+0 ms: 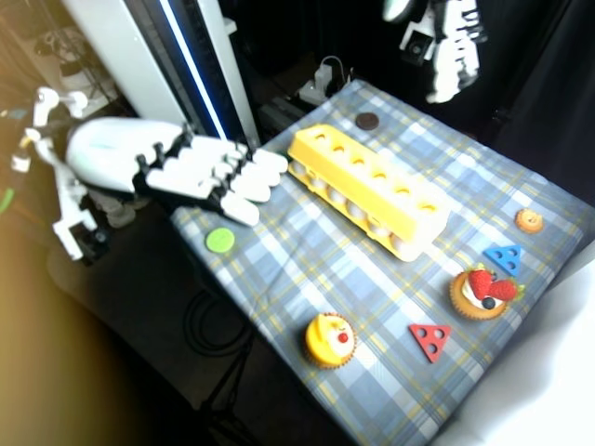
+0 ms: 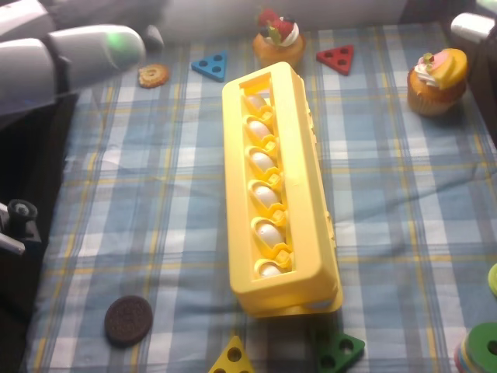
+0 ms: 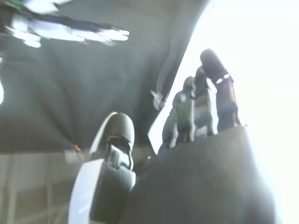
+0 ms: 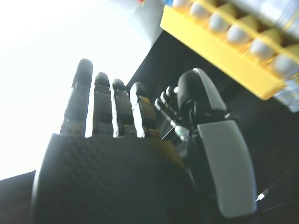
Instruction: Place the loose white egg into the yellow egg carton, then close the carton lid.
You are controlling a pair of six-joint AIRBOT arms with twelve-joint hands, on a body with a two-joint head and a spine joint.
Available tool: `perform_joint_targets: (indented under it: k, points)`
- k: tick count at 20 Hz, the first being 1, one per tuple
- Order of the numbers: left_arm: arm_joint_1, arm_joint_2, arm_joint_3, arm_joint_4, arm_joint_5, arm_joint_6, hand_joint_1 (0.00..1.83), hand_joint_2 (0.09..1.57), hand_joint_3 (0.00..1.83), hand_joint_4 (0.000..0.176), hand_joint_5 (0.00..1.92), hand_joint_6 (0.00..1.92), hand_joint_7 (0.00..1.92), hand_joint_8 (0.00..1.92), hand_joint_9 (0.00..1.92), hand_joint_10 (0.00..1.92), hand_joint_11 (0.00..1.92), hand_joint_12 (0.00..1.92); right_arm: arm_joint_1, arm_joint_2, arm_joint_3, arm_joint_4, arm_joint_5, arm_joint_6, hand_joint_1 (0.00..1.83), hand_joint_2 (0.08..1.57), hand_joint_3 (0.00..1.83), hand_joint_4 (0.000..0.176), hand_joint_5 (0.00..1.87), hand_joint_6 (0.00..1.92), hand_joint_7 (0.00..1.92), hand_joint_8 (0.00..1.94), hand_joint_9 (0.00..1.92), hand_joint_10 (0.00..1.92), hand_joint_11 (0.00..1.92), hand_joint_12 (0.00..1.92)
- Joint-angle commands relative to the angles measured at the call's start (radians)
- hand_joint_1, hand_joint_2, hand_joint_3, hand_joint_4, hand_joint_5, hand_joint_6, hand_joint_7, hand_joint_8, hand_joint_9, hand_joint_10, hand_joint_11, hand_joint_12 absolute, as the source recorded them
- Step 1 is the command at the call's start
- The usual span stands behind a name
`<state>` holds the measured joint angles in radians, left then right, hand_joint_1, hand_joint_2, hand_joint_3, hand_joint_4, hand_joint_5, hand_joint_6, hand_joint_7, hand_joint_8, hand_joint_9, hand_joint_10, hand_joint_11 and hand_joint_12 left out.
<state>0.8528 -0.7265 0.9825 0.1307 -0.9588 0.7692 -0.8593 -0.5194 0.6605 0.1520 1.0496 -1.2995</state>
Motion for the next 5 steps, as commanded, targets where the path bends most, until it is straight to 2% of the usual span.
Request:
perform_joint_targets:
  k: [1, 2, 3, 4, 5]
  points:
    - [0.021, 0.006, -0.005, -0.088, -0.229, 0.013, 0.22, 1.25, 0.0, 0.049, 0.0, 0.0, 0.0, 0.0, 0.0, 0.0, 0.0, 0.0, 0.005, 0.0, 0.003, 0.019, 0.168, -0.005, 0.5, 1.18, 0.0, 0.045, 0.0, 0.0, 0.0, 0.0, 0.0, 0.0, 0.0, 0.0]
    - [0.06, 0.01, -0.012, -0.137, -0.296, 0.036, 0.19, 1.23, 0.0, 0.099, 0.0, 0.0, 0.0, 0.0, 0.0, 0.0, 0.0, 0.0, 0.003, 0.0, 0.003, 0.025, 0.193, -0.006, 0.49, 1.13, 0.0, 0.053, 0.0, 0.0, 0.0, 0.0, 0.0, 0.0, 0.0, 0.0]
    - [0.1, 0.017, -0.023, -0.185, -0.362, 0.06, 0.25, 1.2, 0.0, 0.129, 0.0, 0.0, 0.0, 0.0, 0.0, 0.0, 0.0, 0.0, 0.0, 0.0, 0.003, 0.032, 0.22, -0.006, 0.46, 1.12, 0.0, 0.05, 0.0, 0.0, 0.0, 0.0, 0.0, 0.0, 0.0, 0.0]
    - [0.131, 0.023, -0.032, -0.224, -0.425, 0.076, 0.25, 1.19, 0.0, 0.125, 0.0, 0.0, 0.0, 0.0, 0.0, 0.0, 0.0, 0.0, -0.005, 0.0, 0.003, 0.038, 0.253, -0.006, 0.47, 1.13, 0.0, 0.042, 0.0, 0.0, 0.0, 0.0, 0.0, 0.0, 0.0, 0.0]
    - [0.17, 0.028, -0.042, -0.274, -0.507, 0.093, 0.22, 1.19, 0.0, 0.144, 0.0, 0.0, 0.0, 0.0, 0.0, 0.0, 0.0, 0.0, -0.009, 0.001, 0.004, 0.044, 0.286, -0.006, 0.52, 1.13, 0.0, 0.039, 0.0, 0.0, 0.0, 0.0, 0.0, 0.0, 0.0, 0.0]
